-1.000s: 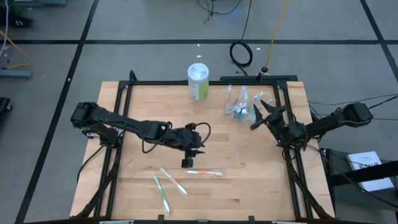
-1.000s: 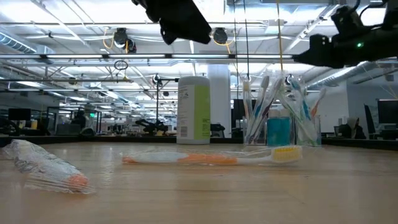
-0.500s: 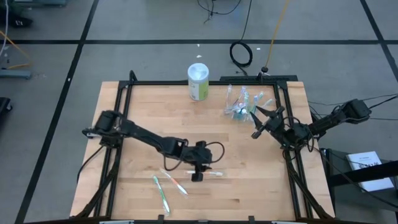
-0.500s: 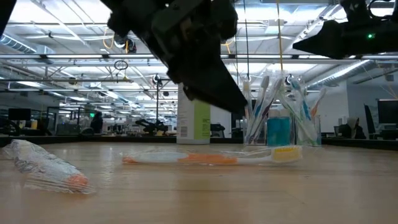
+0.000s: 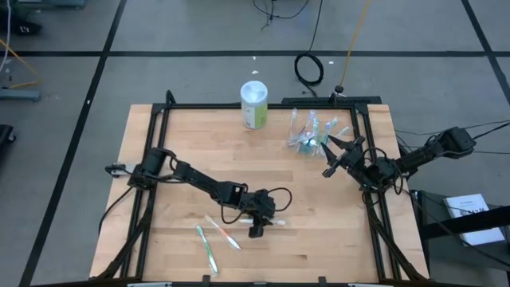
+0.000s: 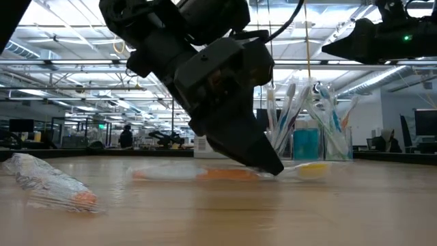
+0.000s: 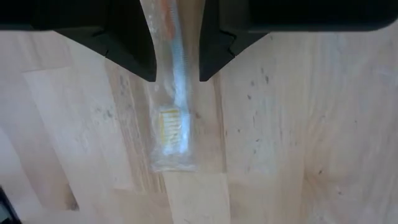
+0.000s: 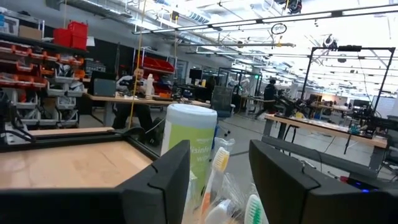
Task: Pick & Place toothbrushing station
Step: Put the orange toothbrush into the transparent organizer
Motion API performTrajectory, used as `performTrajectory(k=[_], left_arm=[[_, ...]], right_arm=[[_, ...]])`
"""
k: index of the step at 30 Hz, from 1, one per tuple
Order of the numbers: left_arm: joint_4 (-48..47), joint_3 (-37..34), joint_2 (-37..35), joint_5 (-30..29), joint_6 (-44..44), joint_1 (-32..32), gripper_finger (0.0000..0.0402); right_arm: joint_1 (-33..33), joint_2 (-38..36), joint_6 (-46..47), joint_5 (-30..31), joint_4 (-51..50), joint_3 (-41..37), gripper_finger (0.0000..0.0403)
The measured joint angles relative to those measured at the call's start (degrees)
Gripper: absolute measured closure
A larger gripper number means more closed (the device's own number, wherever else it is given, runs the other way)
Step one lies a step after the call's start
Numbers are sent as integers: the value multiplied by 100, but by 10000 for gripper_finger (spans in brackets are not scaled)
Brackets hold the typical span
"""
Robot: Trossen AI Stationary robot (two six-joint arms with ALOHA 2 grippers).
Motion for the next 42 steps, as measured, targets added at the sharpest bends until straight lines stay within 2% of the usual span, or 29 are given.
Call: performTrajectory(k=[9, 12, 17, 22, 28, 33, 37, 42], left_arm=[[-326, 15, 43, -6, -360, -8, 281], [-411, 15, 38, -12, -321, 5, 311], [-436, 6, -64, -37, -691, 108, 388], [-521, -24, -486, -189, -1072, 409, 387], [-384, -11, -1384, -851, -402, 949, 396], [513, 0, -1963, -1707, 358, 1483, 398], [1763, 0, -1985, -1511, 514, 1915, 399], [3584, -2, -1457, -1242, 573, 2222, 400]], right_arm=[[0, 0, 216, 6, -4, 0, 248], [0, 1, 211, 6, -6, 0, 248], [0, 2, 201, 20, -6, 0, 248], [0, 1, 141, 25, -8, 0, 248], [0, 2, 146, 26, -8, 0, 248], [0, 1, 186, 22, -5, 0, 248], [0, 2, 185, 22, -15, 0, 248], [-2, 0, 194, 17, -65, 0, 248]])
